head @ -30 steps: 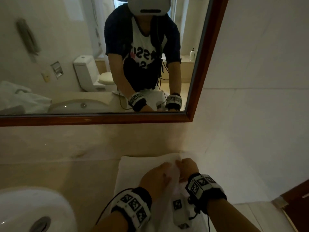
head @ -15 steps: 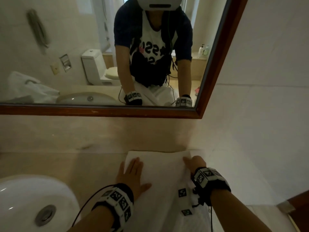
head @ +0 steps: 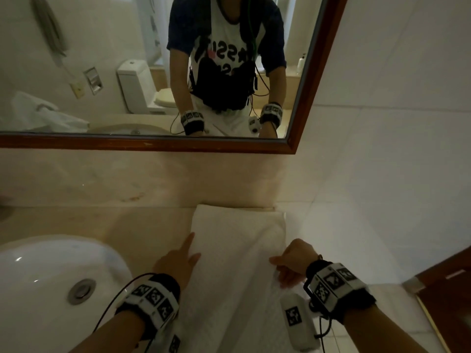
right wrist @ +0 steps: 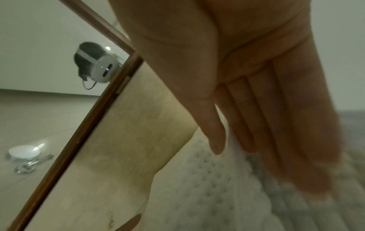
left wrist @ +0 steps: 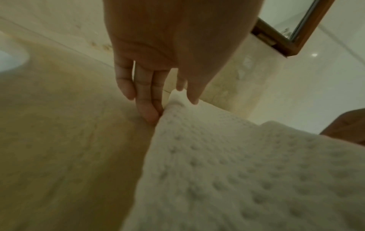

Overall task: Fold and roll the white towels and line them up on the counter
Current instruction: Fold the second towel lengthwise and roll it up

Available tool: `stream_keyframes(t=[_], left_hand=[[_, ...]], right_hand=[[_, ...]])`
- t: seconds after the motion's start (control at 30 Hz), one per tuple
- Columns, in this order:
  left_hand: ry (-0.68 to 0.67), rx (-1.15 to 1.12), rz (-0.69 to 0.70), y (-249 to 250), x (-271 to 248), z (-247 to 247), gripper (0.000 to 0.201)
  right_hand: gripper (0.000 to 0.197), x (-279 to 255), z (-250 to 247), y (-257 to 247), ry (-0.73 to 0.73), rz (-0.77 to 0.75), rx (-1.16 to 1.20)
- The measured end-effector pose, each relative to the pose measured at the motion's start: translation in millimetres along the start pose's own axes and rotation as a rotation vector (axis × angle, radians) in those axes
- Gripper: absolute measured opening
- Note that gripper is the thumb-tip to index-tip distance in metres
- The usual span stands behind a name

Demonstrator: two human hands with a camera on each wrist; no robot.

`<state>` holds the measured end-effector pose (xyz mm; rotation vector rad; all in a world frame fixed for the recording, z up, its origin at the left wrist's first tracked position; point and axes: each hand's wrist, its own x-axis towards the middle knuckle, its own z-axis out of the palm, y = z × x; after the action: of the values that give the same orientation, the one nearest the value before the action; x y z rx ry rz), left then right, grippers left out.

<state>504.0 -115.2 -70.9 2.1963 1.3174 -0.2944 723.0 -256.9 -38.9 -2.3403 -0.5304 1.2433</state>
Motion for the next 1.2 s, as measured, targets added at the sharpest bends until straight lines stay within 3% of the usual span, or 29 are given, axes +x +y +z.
stream_keyframes(t=[0.1,0.23,0.33,0.43,0.53,0.63,0.73,0.83,0.9,0.97,1.2], left_hand=[[-0.002,-0.049,0.050,2,0,-1,0.058],[0.030,-0.063,0.085,-1,2,1,0.056],[0.135,-0.040,0.074,-6,8,-5,0.054],[0.183,-0.019,0.035,-15,14,-9,0.054],[0.133,-0.080,0.041,-22,10,-10,0.057],[0.090,-0.202,0.054,-28,7,-15,0.064],[0.094,-0.325,0.065,-29,8,-18,0.062],[0.046,-0.436,0.097,-31,12,-17,0.054],[-0.025,-0.457,0.123,-34,15,-13,0.051],[-0.062,-0.424,0.146,-35,17,-7,0.052],[-0.002,-0.255,0.139,-27,11,3,0.057]], right_hand=[[0.025,3,10,6,0.024,-0.018,-0.114],[0.023,21,19,3,0.236,-0.118,-0.264],[0.029,28,14,-11,0.358,-0.215,-0.274],[0.025,41,14,-16,0.334,-0.160,-0.329],[0.018,51,18,-13,0.266,-0.069,-0.305],[0.033,53,8,-22,0.175,-0.024,-0.152],[0.047,56,0,-37,0.282,-0.094,0.008],[0.045,62,5,-42,0.389,-0.147,-0.165],[0.038,66,6,-42,0.449,-0.143,-0.238],[0.016,70,5,-42,0.497,-0.146,-0.242],[0.041,61,11,-53,0.425,-0.066,-0.297]])
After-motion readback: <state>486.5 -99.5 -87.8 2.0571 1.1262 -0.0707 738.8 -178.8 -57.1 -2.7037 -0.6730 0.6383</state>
